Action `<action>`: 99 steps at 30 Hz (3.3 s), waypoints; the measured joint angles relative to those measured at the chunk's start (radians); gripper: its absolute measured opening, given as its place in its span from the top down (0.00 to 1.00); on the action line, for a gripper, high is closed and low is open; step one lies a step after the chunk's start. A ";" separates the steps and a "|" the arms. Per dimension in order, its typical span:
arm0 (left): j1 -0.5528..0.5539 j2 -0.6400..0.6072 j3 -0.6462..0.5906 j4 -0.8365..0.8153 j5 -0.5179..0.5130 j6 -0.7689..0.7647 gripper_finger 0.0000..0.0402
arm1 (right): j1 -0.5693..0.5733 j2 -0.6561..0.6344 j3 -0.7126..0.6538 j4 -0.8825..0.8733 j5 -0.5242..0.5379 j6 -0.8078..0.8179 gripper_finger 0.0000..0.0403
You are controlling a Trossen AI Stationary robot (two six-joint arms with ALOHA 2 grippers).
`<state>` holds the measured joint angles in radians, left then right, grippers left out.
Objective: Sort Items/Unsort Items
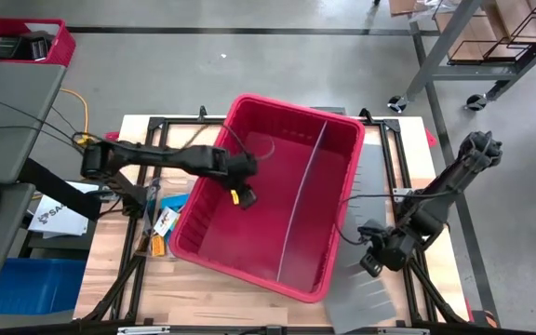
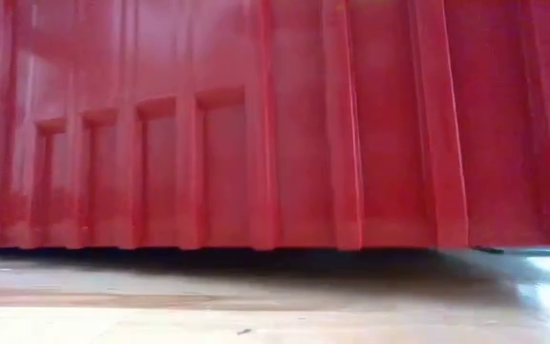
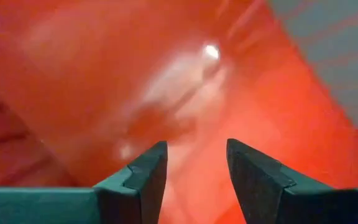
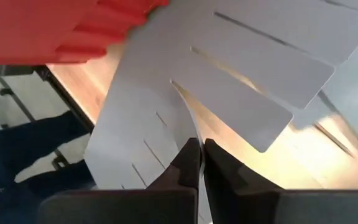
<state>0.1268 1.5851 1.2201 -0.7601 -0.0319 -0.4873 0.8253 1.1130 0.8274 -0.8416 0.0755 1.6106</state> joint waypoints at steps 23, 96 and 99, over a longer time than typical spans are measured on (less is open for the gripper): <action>0.182 -0.364 0.001 0.712 0.241 0.096 0.59 | -0.001 -0.008 0.637 -0.716 0.095 -0.058 0.99; -0.275 0.247 -0.327 0.701 0.388 -0.132 1.00 | 0.297 0.820 0.157 0.944 -0.050 0.381 0.43; -0.271 0.247 -0.327 0.701 0.388 -0.132 1.00 | 0.263 0.833 0.180 0.939 -0.073 0.312 0.43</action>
<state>-0.1444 1.8317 0.8934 -0.0589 0.3563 -0.6193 1.0880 1.9463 1.0071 0.0970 0.0023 1.9227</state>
